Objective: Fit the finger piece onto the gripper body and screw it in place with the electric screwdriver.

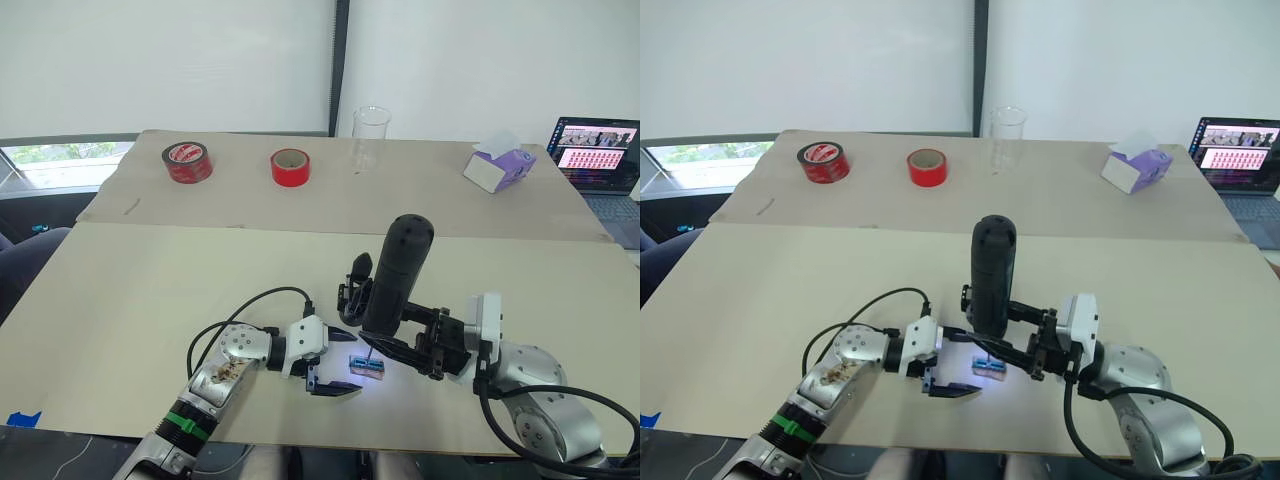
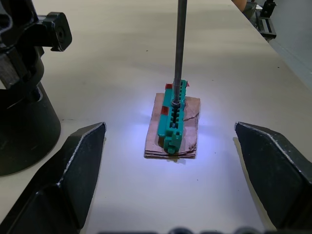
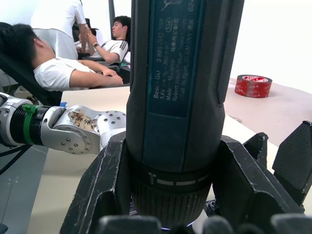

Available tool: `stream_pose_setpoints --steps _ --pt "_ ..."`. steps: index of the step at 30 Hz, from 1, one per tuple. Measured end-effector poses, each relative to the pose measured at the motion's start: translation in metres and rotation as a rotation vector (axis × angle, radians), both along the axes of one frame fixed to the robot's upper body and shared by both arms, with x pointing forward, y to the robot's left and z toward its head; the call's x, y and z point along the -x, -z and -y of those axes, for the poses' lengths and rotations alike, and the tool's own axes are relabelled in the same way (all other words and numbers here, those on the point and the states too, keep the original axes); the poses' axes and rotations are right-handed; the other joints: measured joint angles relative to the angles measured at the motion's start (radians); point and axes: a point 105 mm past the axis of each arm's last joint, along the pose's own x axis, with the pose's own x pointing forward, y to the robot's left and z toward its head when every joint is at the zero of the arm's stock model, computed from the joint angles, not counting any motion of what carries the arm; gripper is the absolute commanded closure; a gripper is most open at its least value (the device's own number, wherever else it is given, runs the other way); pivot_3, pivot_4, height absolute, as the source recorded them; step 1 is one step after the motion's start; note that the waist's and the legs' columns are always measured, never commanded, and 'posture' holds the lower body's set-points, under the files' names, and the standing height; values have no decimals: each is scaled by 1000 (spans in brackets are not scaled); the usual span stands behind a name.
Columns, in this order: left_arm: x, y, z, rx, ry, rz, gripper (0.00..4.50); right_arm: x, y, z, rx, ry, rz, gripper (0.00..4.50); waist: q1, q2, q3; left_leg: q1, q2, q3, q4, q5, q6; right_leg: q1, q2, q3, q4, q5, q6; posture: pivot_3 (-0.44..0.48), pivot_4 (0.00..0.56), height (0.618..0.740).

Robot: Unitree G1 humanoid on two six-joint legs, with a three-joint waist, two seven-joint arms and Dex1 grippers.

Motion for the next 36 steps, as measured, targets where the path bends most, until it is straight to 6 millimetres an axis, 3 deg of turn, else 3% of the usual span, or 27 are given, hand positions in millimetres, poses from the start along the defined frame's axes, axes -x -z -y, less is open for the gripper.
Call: stream_pose_setpoints --steps 36 --pt "0 0 -5 14 -8 -16 54 6 1 -4 20 -32 64 2593 -5 0 0 1 0 0 0 0 0 0 0 0 0 0 0 0 150 740"
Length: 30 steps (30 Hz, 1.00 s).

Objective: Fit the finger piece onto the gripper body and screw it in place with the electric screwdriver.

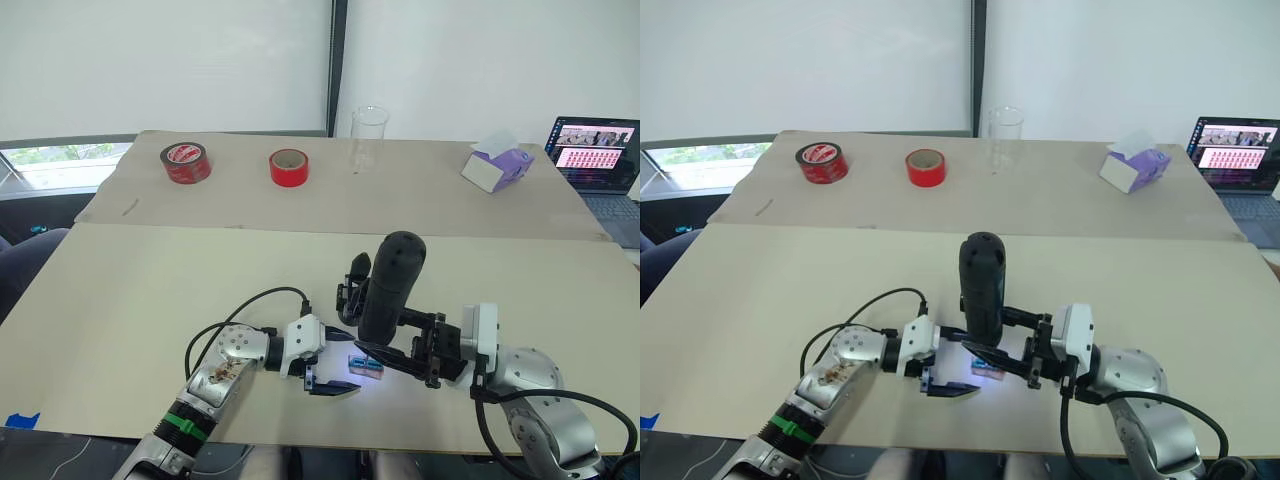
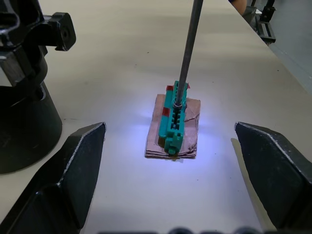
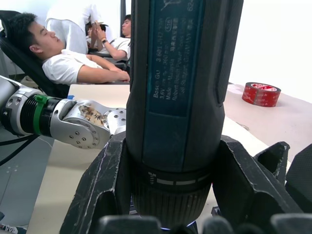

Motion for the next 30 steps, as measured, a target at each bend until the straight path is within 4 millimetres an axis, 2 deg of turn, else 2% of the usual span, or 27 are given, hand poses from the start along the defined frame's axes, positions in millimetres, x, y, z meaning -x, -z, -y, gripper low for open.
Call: stream_pose_setpoints --steps 9,19,25,30 --pt "1 -5 -13 37 -12 -22 54 -2 -8 1 -28 11 -11 2593 -7 0 0 0 0 0 0 0 0 0 0 0 0 1 -1 0 150 740" --pt "11 -37 -20 162 29 6 54 -1 -30 4 -44 19 19 2593 -7 0 0 0 0 0 0 0 0 -1 0 0 0 1 -1 0 150 740" --pt "13 -52 -38 202 12 11 54 -3 -53 9 -48 25 66 2593 -7 0 0 0 0 0 0 0 0 0 0 0 0 0 -1 0 150 740" --pt "8 -68 -49 265 -35 10 54 -3 -61 13 -57 39 63 2593 -6 0 0 -1 0 0 0 0 0 0 0 0 0 0 0 0 150 740"
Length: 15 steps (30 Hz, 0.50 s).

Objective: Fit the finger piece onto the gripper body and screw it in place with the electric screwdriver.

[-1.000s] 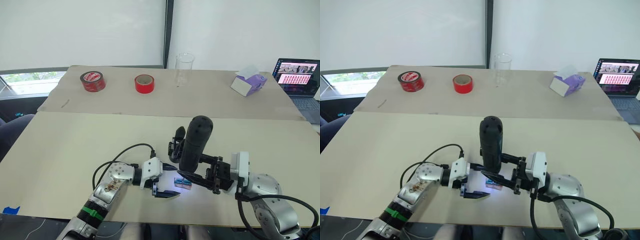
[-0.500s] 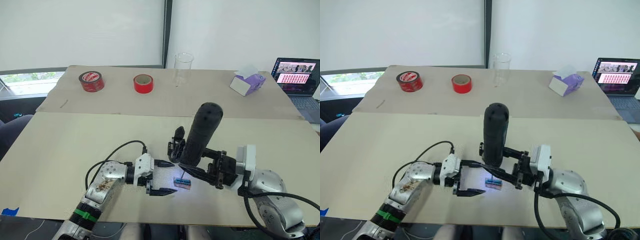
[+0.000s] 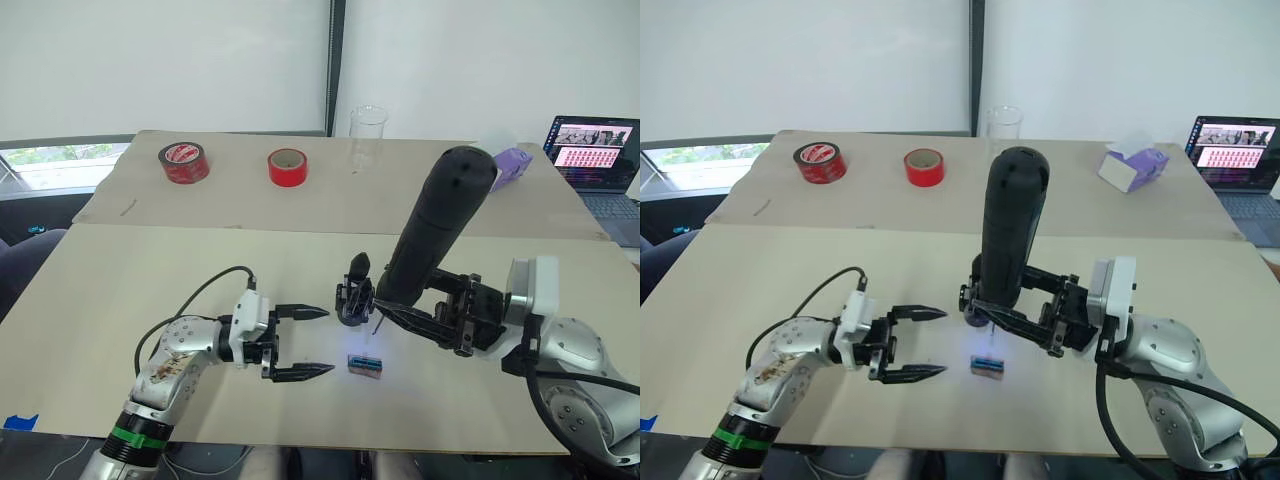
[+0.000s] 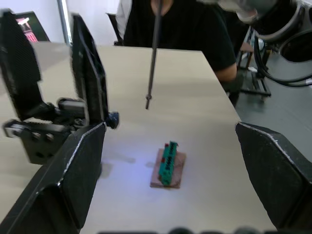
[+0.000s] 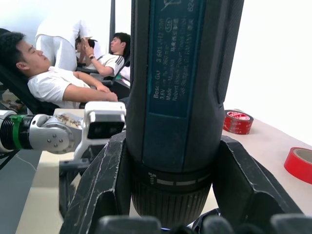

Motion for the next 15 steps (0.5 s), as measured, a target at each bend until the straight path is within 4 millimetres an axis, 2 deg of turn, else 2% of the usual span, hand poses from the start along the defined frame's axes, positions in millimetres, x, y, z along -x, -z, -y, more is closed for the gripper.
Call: stream_pose_setpoints --steps 7,12,15 --pt "-19 -7 -12 10 -110 -7 54 -1 -10 4 -6 18 15 2593 0 0 0 0 0 0 0 0 0 0 1 0 0 0 0 0 150 740" --pt "-46 11 -19 -96 -244 -2 54 -3 -15 8 -2 42 27 2593 2 0 0 0 -1 1 0 0 0 0 1 0 0 0 0 0 150 740" --pt "-57 25 -12 -153 -280 3 54 -4 -15 9 4 47 27 2593 4 0 0 0 -1 1 0 0 0 1 1 0 0 2 -2 0 150 740"
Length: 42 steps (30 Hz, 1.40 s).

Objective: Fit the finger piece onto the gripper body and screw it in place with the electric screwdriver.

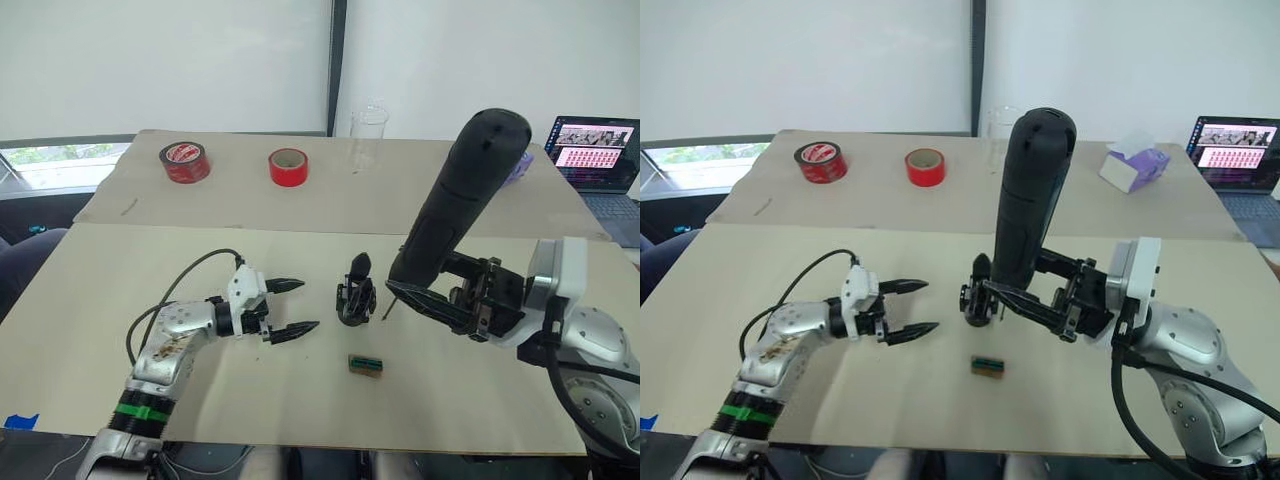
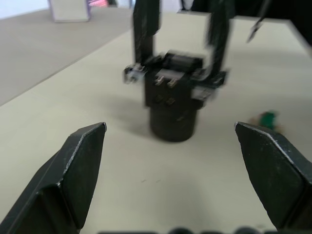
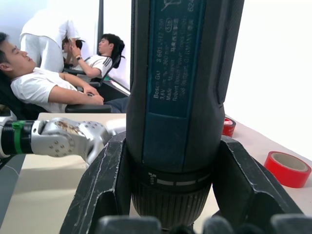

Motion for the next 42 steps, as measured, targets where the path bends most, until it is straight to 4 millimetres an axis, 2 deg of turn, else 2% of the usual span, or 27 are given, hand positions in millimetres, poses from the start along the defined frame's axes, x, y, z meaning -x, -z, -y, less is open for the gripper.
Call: stream_pose_setpoints --steps 3,7,13,24,27,29,30,42 --pt "-1 15 11 -23 7 -30 54 0 -1 2 1 7 5 2593 -2 0 0 0 0 0 0 0 0 0 0 0 0 1 -1 0 150 740" --pt "-4 24 26 -45 23 -44 54 0 -1 5 13 11 7 2593 -1 0 0 0 0 0 0 0 0 0 0 0 0 1 -1 0 150 740" --pt "-11 25 50 -34 57 -29 54 1 4 9 21 26 -14 2593 1 -1 0 0 0 0 0 0 0 0 0 0 0 1 -1 0 150 740" --pt "-20 32 70 -29 56 -29 54 -1 2 13 25 55 -6 2593 2 -1 1 0 0 0 1 0 0 0 0 0 0 1 0 0 150 740" --pt "-20 32 75 -29 67 -22 825 -1 2 13 23 60 -7 2593 5 -1 1 0 0 0 1 0 1 0 0 0 0 1 -1 0 150 740" --pt "-21 32 76 -36 73 -16 1862 -1 2 13 23 61 -8 2593 7 -1 1 0 0 0 1 0 1 0 0 0 0 1 0 0 150 740" --pt "-21 32 76 -40 75 -14 2230 -1 3 13 23 62 -10 2593 8 -1 1 0 0 0 1 0 1 0 0 0 0 1 0 0 150 740" --pt "-25 30 60 -112 311 -6 2220 0 7 17 49 77 -32 2593 0 -1 1 -1 0 0 2 -1 1 0 0 -1 0 1 -1 0 150 740"
